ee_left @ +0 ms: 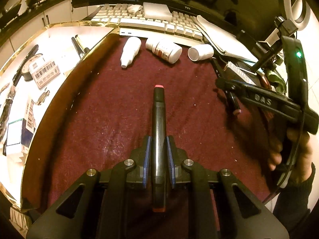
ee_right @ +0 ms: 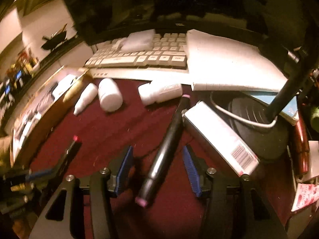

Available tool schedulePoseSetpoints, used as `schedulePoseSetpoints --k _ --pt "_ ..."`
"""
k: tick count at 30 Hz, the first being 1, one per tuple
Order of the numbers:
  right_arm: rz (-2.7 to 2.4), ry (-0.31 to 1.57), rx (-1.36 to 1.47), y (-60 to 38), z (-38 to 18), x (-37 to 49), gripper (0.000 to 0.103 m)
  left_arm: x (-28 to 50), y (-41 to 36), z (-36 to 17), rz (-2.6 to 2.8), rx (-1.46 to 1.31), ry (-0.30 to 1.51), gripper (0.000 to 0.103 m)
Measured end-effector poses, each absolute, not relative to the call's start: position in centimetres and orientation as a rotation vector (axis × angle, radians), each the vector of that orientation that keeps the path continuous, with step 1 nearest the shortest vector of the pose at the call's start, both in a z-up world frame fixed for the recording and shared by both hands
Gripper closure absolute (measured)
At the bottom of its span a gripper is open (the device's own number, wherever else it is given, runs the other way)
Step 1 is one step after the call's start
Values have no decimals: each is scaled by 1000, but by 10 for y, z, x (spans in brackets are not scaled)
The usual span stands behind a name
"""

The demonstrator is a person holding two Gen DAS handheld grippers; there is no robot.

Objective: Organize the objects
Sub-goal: 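Grasp the black marker with pink tip with the right tool, then carry both black markers over the tray with both tools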

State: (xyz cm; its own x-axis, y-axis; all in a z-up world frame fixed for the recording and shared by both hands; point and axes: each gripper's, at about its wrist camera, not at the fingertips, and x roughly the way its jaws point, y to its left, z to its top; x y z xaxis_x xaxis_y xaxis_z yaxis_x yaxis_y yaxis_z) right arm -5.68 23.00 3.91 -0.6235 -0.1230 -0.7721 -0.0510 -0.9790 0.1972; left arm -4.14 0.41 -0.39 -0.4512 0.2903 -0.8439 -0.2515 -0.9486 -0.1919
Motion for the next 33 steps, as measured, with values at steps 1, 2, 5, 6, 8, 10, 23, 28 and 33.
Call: schedulePoseSetpoints --k 1,2,5,6,8,10,23,28,33 --pt "-2776 -323 1345 231 38 -60 56 -43 4 -4 2437 -1428 -60 89" --pt "-2791 -319 1357 230 35 -64 63 -45 4 -4 2438 -1427 -64 89" --pt "-2833 -280 1358 229 34 -67 80 -48 5 -4 2444 -1419 -71 89" --pt "-2842 -279 1356 230 34 -66 82 -49 5 -4 2442 -1415 -77 89" --pt "-2836 -315 1353 233 34 -63 88 -49 6 -4 2446 -1410 -81 89" --pt "-2818 -363 1352 235 34 -55 90 -47 6 -4 2457 -1399 -69 89" --pt "-2790 -207 1343 208 34 -33 90 -38 14 -6 2528 -1321 53 88" --pt "-2788 -214 1339 209 34 -32 90 -36 15 -7 2538 -1297 69 88" --pt "-2791 -197 1344 208 34 -32 90 -32 22 -8 2542 -1262 122 76"
